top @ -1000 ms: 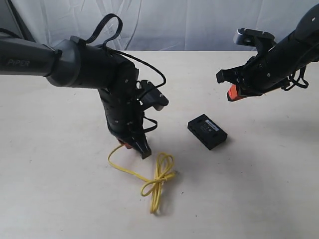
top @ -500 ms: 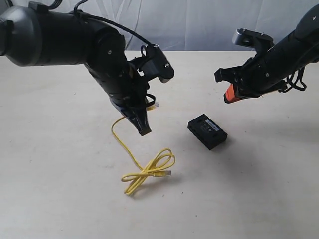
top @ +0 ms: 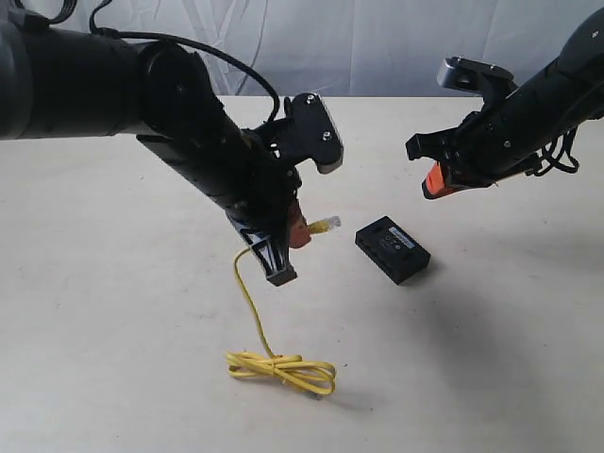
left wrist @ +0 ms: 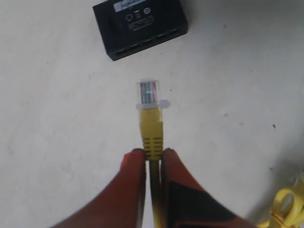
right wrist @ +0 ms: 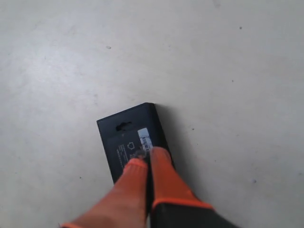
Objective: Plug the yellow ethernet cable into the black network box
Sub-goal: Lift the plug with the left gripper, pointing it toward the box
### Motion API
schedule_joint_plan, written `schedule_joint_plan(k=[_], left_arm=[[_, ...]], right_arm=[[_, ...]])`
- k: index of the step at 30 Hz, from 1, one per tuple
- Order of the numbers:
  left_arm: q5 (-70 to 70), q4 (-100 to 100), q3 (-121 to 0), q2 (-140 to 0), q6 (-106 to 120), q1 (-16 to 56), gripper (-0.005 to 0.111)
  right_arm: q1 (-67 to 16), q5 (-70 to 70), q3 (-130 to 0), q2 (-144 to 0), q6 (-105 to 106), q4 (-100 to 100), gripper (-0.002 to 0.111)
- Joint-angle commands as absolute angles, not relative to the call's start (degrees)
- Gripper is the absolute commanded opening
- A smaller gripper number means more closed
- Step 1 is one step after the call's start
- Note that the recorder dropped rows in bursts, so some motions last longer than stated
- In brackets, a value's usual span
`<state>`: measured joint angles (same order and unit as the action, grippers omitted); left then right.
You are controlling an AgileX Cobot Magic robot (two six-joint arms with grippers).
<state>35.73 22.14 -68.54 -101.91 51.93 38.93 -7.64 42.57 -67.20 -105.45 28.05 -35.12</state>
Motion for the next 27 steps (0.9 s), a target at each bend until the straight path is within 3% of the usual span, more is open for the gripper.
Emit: schedule_joint_plan(k=[1, 27], left_arm=[[32.2, 27.0, -66.3, -101.3, 56.1, 38.9, 0.000], [21.3, 34.0, -64.6, -112.5, 60.9, 39.0, 0.000]], right_arm=[[-7.3, 43.0, -67.0, -105.0, 29.0, -35.4, -0.001], [-7.4, 41.0, -67.0, -110.6, 28.6, -31.2, -0.001]])
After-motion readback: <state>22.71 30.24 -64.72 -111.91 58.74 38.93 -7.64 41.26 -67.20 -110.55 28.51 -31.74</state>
